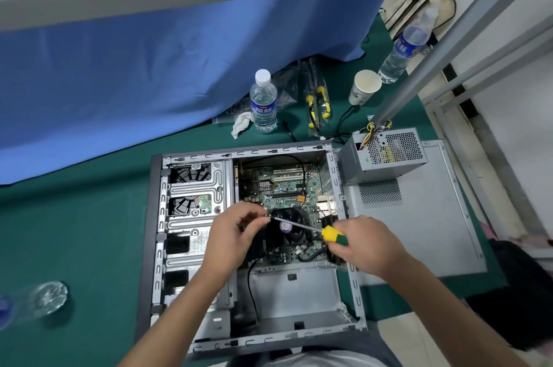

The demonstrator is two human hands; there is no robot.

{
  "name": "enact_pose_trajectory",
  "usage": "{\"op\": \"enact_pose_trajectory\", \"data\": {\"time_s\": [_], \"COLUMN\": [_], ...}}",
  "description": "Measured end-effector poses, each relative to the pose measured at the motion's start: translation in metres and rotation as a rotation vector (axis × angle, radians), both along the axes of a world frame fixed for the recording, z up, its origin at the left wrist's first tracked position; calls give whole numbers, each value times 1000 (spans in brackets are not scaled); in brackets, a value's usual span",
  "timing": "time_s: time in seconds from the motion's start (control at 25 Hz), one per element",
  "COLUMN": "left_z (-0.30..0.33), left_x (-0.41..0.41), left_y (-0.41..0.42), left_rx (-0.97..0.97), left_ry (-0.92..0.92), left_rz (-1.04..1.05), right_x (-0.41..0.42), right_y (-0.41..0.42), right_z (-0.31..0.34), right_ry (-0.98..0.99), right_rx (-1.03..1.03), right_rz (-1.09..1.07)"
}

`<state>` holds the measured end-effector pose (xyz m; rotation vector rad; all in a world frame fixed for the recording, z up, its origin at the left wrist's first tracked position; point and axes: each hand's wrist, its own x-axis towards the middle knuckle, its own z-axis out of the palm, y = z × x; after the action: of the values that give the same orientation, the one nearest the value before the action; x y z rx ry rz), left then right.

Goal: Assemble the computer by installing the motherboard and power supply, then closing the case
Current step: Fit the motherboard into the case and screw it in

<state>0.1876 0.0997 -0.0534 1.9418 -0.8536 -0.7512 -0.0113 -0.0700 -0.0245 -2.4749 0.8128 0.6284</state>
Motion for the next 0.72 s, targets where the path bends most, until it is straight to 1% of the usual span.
{"op": "enact_pose_trajectory", "data": {"time_s": [0.12,0.2,0.32,0.4,0.48,0.6,0.72], "left_z": [2,3,4,4,2,-1,-5], "left_x": [1,-1,-5,-6,-5,-10,-17], "left_y": [2,4,5,5,5,4,6], "left_rx": [-3,-9,25,64,107,164,233], "left_ry": [-209,-305,-401,-414,-399,-344,-325], "left_rz": [-129,-198,-266,-270,-256,-220,-198], "right_x": [-1,-1,-1,1,1,1,1], "right_y": [-2,-3,-5,-6,-7,-18,-30], "right_z": [1,2,8,14,22,35,46], "right_ry": [28,46,71,62,14,-36,-131], "right_rx": [41,53,45,74,215,510,739], "right_rz": [37,63,101,105,34,-142,-320]}}
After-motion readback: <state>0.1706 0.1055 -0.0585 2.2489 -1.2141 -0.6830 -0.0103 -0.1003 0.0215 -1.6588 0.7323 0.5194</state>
